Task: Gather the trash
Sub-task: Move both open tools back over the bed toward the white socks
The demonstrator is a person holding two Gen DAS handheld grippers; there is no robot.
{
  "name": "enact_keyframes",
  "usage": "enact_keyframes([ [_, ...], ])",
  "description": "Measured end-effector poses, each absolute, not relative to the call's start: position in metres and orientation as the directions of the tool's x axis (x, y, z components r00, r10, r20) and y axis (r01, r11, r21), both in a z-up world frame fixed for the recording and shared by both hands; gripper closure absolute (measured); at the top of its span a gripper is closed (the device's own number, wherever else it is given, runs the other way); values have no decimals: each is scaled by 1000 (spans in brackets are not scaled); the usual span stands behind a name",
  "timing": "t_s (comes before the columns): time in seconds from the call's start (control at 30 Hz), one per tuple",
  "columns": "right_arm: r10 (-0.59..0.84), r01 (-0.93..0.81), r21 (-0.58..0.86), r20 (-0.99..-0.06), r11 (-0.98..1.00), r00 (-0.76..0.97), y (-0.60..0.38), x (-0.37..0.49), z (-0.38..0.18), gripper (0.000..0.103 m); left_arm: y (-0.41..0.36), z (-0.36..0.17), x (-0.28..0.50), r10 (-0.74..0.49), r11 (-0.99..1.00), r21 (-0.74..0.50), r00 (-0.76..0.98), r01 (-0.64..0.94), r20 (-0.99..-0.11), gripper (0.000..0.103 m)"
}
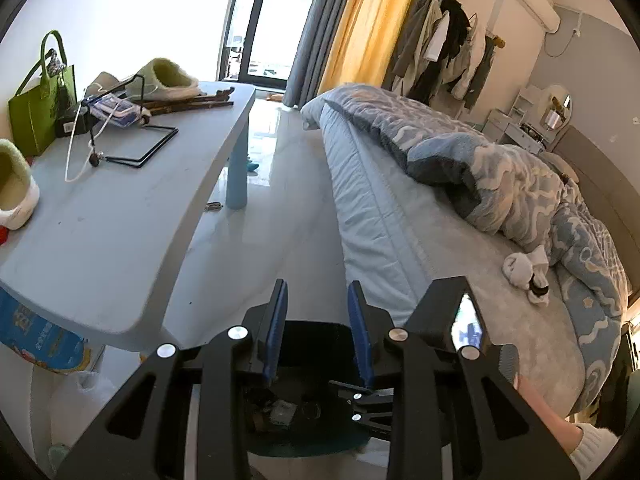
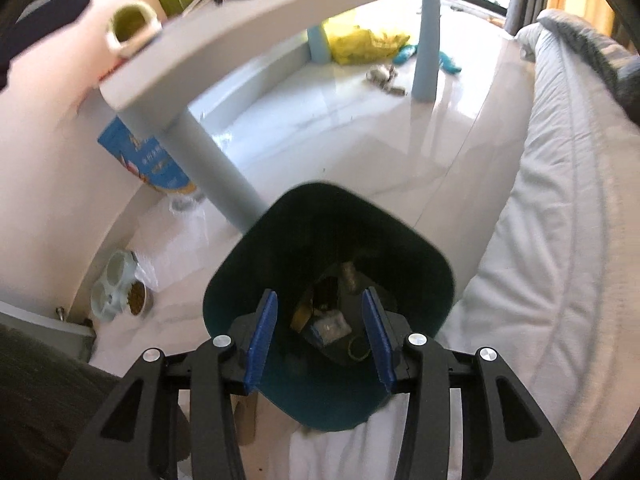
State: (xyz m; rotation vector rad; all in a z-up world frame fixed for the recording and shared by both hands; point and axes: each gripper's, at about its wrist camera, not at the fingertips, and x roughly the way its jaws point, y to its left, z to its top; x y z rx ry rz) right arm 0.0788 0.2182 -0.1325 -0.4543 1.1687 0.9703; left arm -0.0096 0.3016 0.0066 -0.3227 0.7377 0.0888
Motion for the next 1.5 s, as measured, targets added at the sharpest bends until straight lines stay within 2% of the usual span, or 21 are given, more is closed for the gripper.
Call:
enact_keyframes([
  [0.13, 454, -821, 175, -884, 544, 113, 202, 85, -109, 58, 291, 13, -4, -30, 949, -254, 750, -187, -661, 67],
  [0.33, 511, -810, 152, -836, 567, 201, 174, 95, -81, 58, 272, 21, 4, -29, 954, -247, 765, -171, -644, 54],
  [0.7, 521, -736, 127, -785, 665, 335, 101, 123, -50, 57, 225, 26, 25, -76, 964, -246, 781, -101, -620, 39],
  [1.07, 472, -665, 82, -768, 742, 433, 26, 139, -37, 57, 173, 17, 53, -156, 956, -290, 778, -35, -609, 32],
  [1.5, 412, -590, 39, -753, 807, 514, -54, 172, -28, 57, 119, 4, 92, -201, 961, -276, 750, 26, -630, 28],
])
